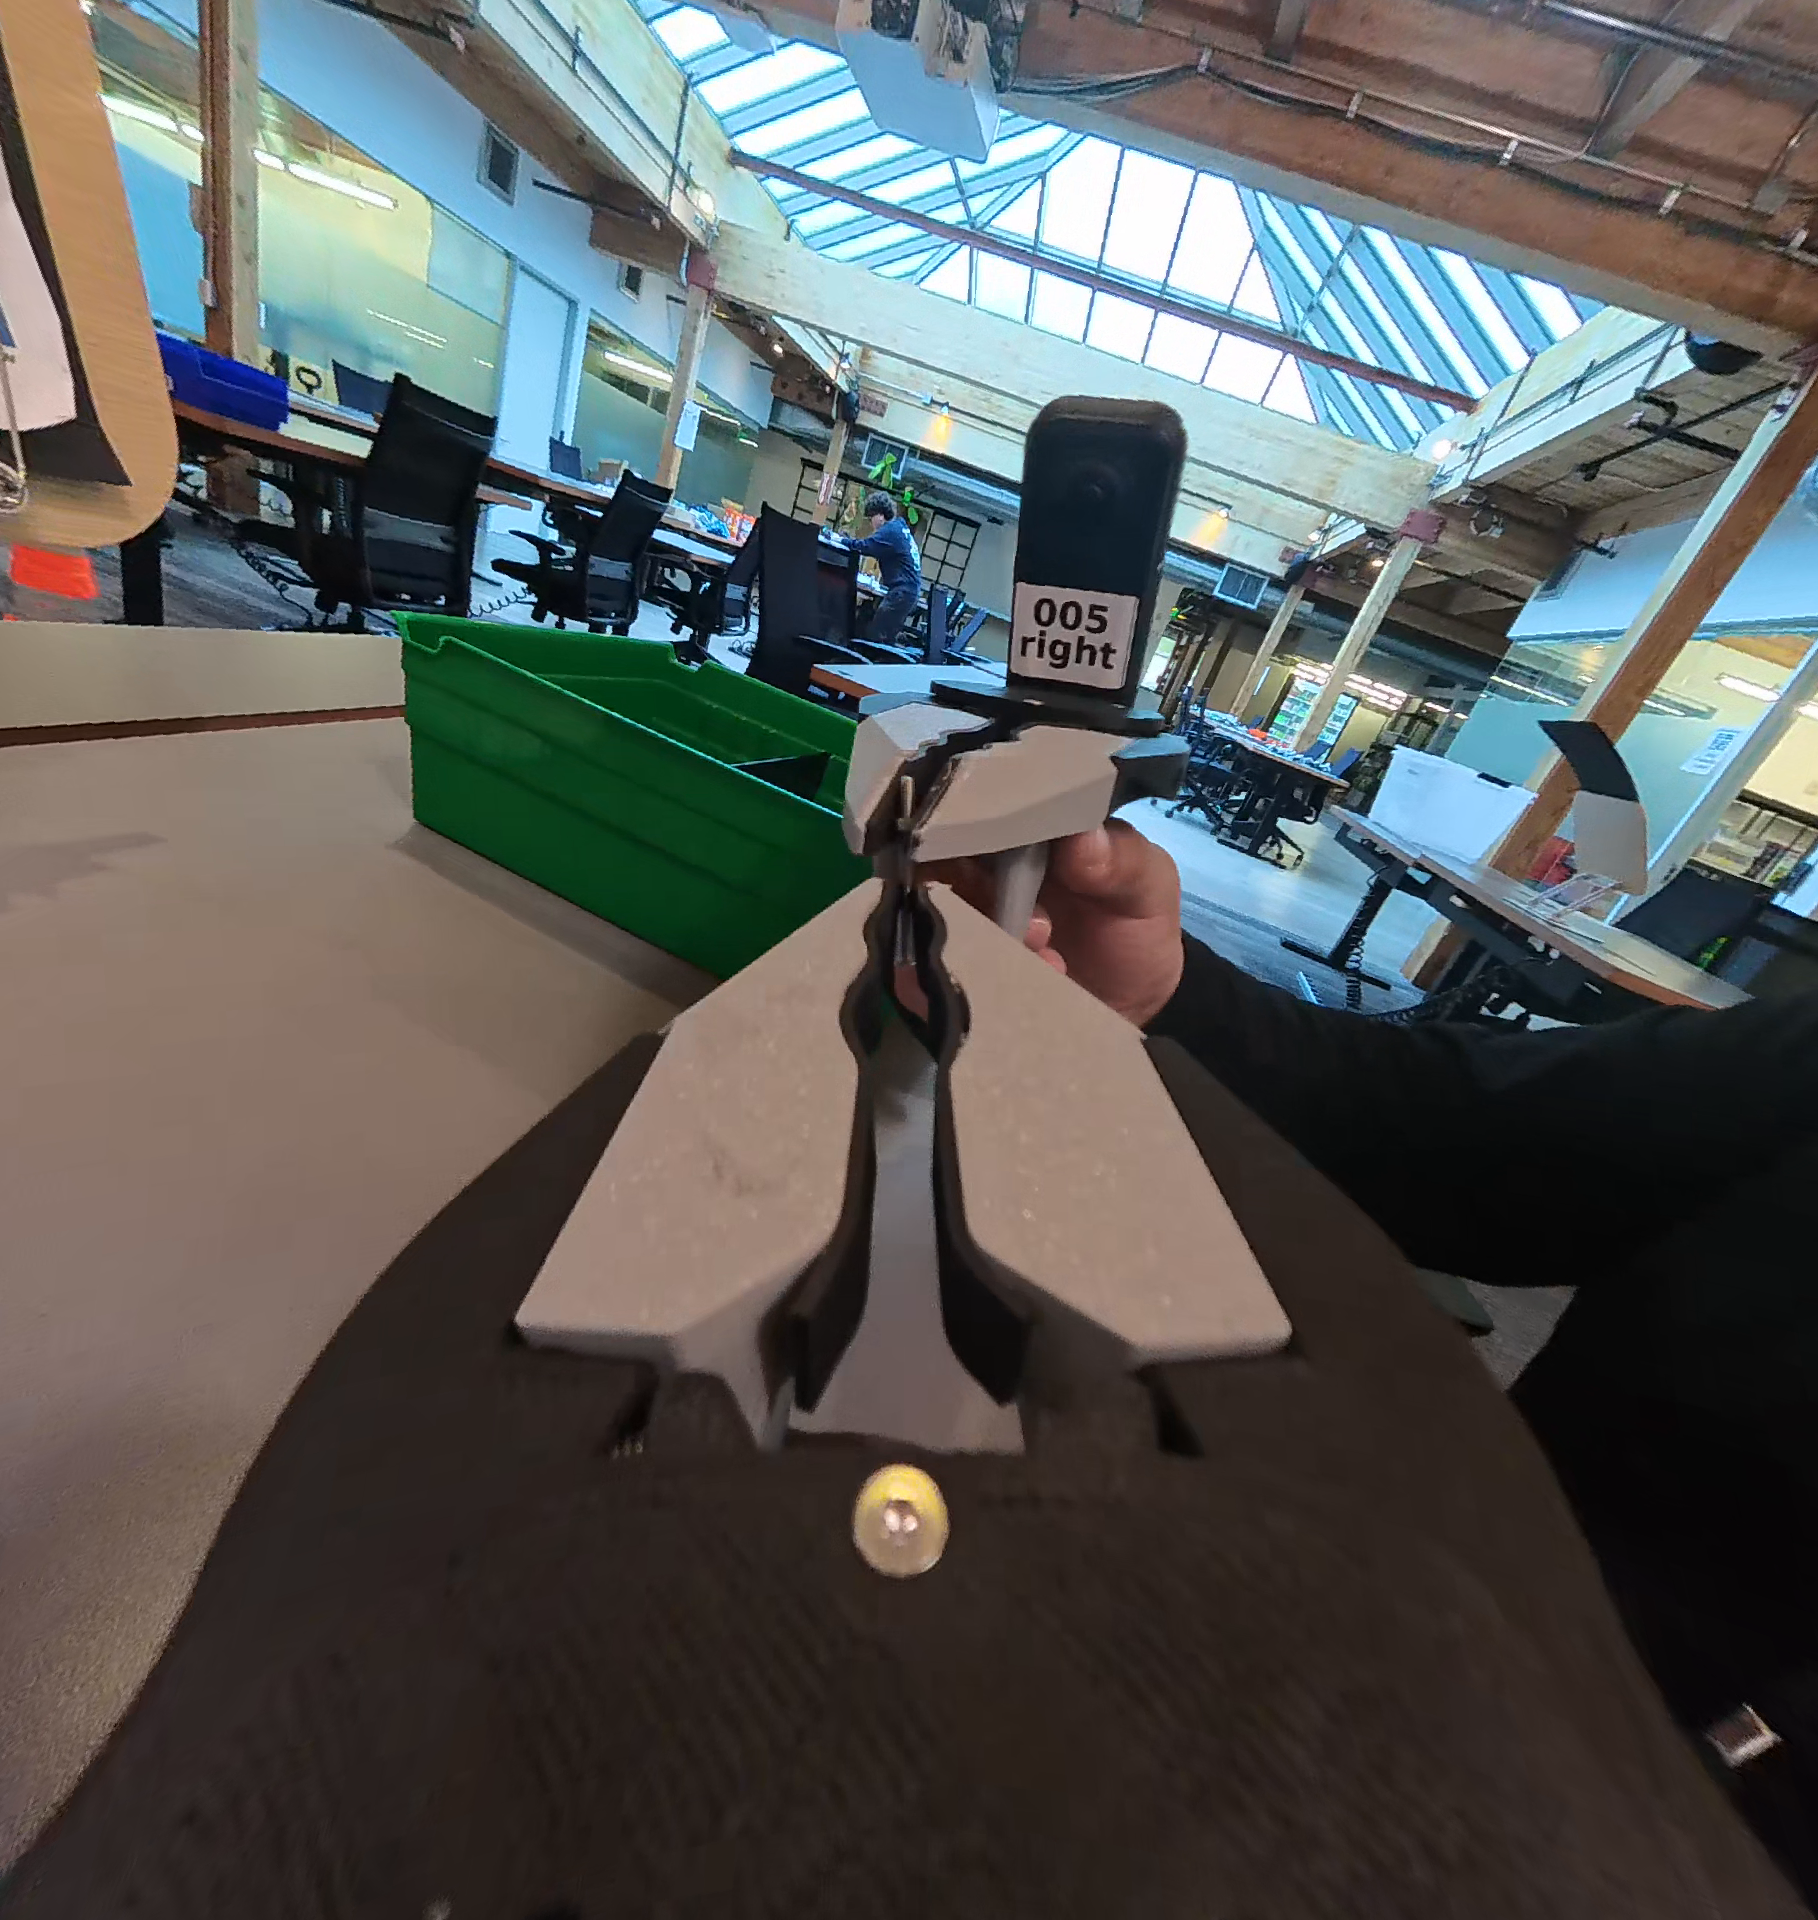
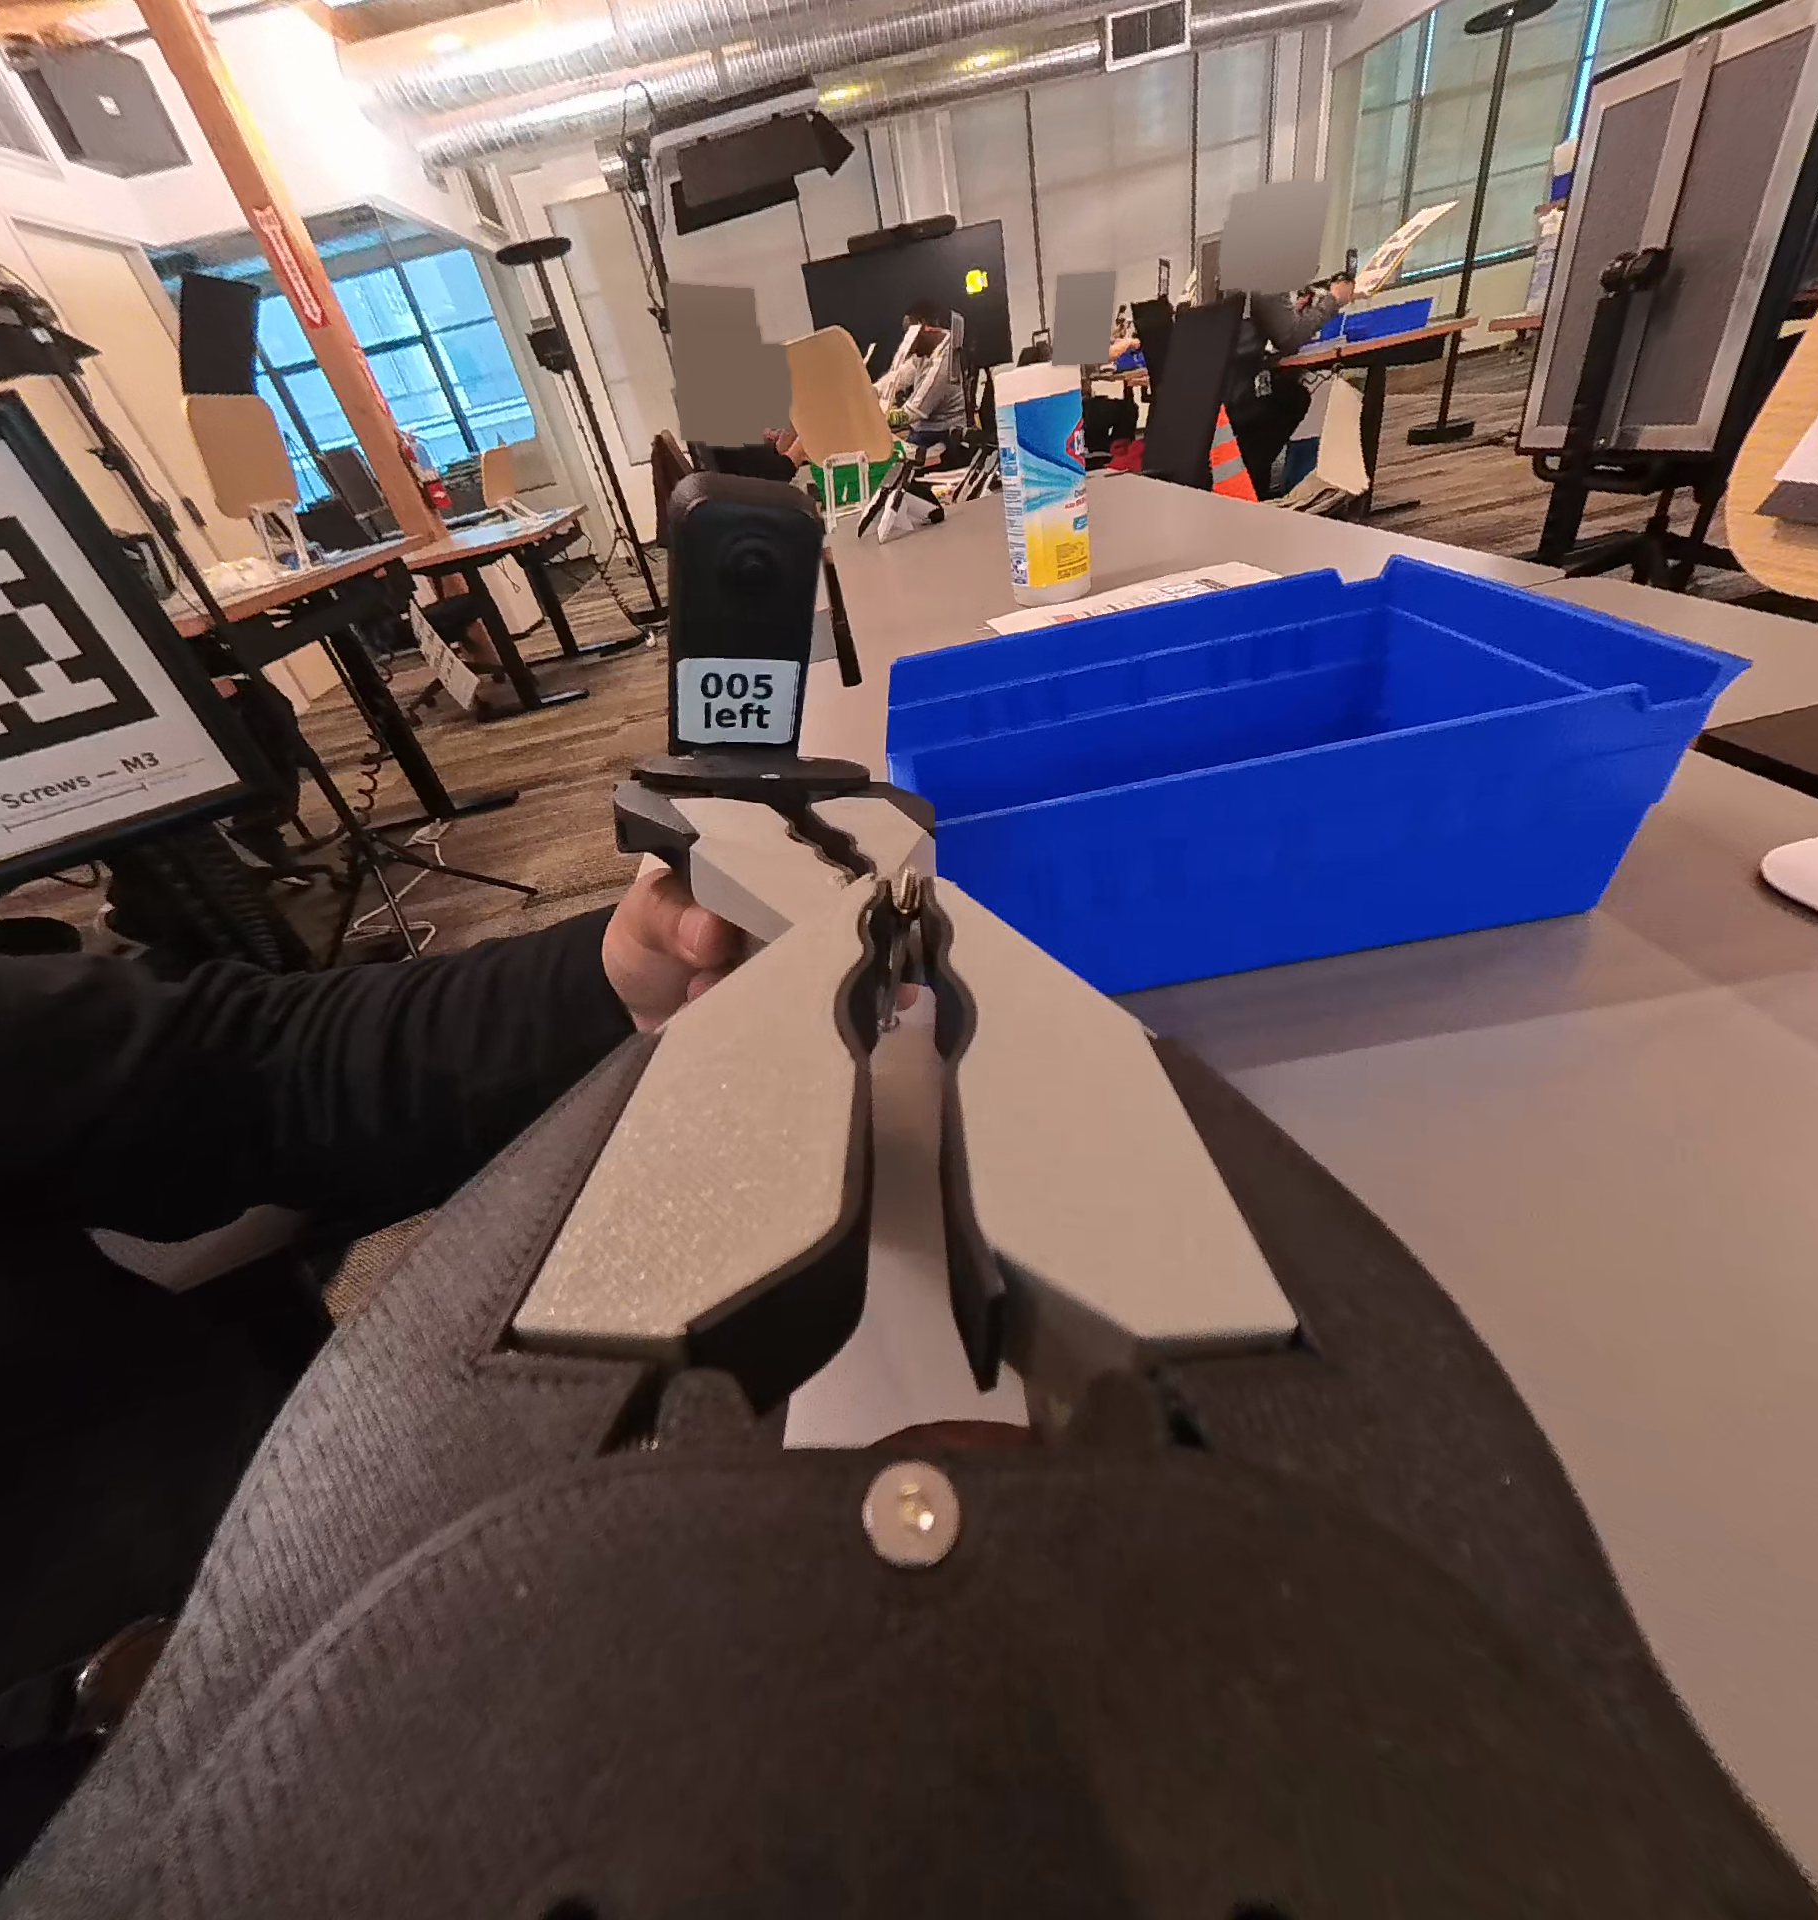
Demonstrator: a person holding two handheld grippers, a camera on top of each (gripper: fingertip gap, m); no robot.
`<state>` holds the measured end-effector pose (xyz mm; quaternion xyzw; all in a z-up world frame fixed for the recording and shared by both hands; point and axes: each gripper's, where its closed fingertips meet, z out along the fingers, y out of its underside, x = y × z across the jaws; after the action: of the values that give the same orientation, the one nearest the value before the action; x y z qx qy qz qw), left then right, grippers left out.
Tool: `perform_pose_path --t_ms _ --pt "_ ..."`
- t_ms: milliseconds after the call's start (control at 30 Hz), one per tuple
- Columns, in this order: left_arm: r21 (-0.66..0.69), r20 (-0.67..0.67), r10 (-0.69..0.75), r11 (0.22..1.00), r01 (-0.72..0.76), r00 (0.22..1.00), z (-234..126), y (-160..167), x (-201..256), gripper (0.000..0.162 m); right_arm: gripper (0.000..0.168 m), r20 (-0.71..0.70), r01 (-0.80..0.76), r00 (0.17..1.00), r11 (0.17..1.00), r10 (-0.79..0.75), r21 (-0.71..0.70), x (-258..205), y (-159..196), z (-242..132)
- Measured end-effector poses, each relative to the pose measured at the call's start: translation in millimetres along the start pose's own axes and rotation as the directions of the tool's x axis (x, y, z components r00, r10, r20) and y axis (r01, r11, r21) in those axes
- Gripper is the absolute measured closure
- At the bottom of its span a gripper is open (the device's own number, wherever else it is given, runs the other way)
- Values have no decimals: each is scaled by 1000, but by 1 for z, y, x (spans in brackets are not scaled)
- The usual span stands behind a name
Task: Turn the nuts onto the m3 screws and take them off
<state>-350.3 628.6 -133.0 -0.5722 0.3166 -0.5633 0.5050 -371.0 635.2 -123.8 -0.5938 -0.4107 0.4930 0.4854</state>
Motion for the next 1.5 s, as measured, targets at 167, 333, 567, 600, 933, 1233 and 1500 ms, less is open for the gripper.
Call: perform_pose_path --t_ms 167,333,567,600,933,1233,1500 --pt "-14 30 9 1000 -8 1000 1 3 -4 151 166 -9 -14 1000 1000 14 -8 3 4 1" --pt "-57 40 13 998 -10 999 4 11 -5 153 166 -3 -13 1000 1000 13 -1 2 2 1" --pt "-88 51 30 996 -26 998 5 16 -7 161 166 -10 -6 1000 1000 6 -24 4 7 3" --pt "-92 55 30 995 -25 998 5 17 -7 162 166 -12 -3 1000 1000 3 -27 4 8 3" --pt "-74 58 21 997 -17 998 4 14 -8 162 166 -22 5 1000 999 -6 -49 6 11 3" --pt "-76 57 15 997 -10 998 4 15 -8 161 166 -21 11 1000 999 -12 -53 4 11 4" --pt "-102 57 31 994 -25 998 6 19 -8 161 166 -18 11 1000 998 -13 -54 3 12 4"
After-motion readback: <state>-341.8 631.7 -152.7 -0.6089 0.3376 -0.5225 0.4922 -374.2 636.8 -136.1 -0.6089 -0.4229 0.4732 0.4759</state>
